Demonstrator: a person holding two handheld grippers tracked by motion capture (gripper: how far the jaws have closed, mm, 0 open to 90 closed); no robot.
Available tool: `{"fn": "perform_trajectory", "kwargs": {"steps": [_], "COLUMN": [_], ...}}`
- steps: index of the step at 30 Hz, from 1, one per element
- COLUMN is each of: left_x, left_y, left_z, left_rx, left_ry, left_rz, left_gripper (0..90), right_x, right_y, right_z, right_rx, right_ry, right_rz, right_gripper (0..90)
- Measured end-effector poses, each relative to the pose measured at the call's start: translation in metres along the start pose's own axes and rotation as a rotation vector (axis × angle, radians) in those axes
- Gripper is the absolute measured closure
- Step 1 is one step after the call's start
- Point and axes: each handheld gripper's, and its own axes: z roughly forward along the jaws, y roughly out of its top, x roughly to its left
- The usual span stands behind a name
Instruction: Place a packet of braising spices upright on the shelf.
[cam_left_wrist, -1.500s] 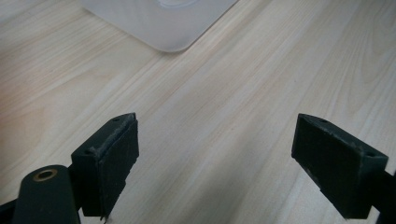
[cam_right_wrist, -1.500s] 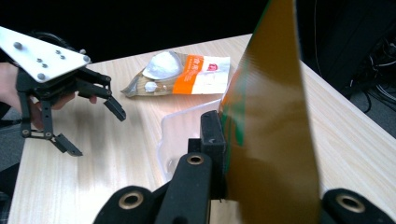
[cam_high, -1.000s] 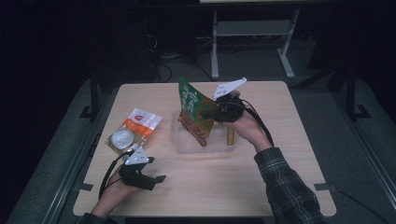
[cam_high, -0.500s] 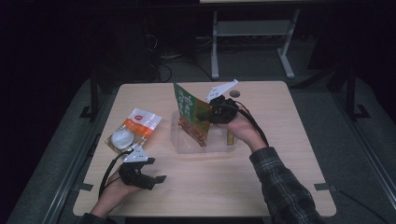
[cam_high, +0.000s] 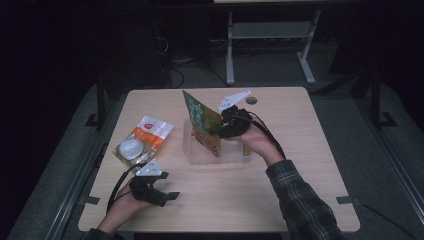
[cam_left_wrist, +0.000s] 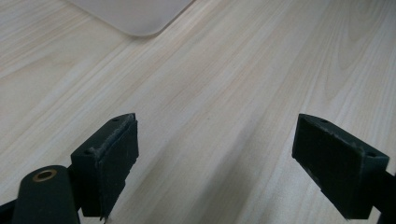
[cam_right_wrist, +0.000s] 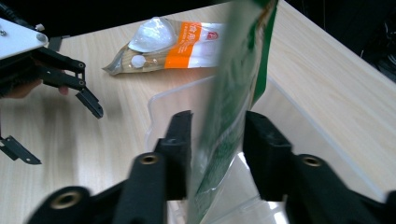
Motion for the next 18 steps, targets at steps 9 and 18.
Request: {"fn": "perform_trajectory", "kwargs": {"steps": [9, 18], "left_x": [0.001, 0.001], "left_y": [0.000, 0.000], "left_z": [0.000, 0.000], "left_rx": [0.009, 0.008], "left_ry": [0.004, 0.007], "left_rz": [0.008, 0.004], "left_gripper": [13.8, 13.8], "right_x": [0.009, 0.034], "right_y": [-0.026, -0.051], "right_z": [-0.007, -0.023], "right_rx": [-0.045, -0.078], "right_ry": [0.036, 0.077], "right_rz": [0.088, 0.058], "right_gripper": [35.2, 29.6]}}
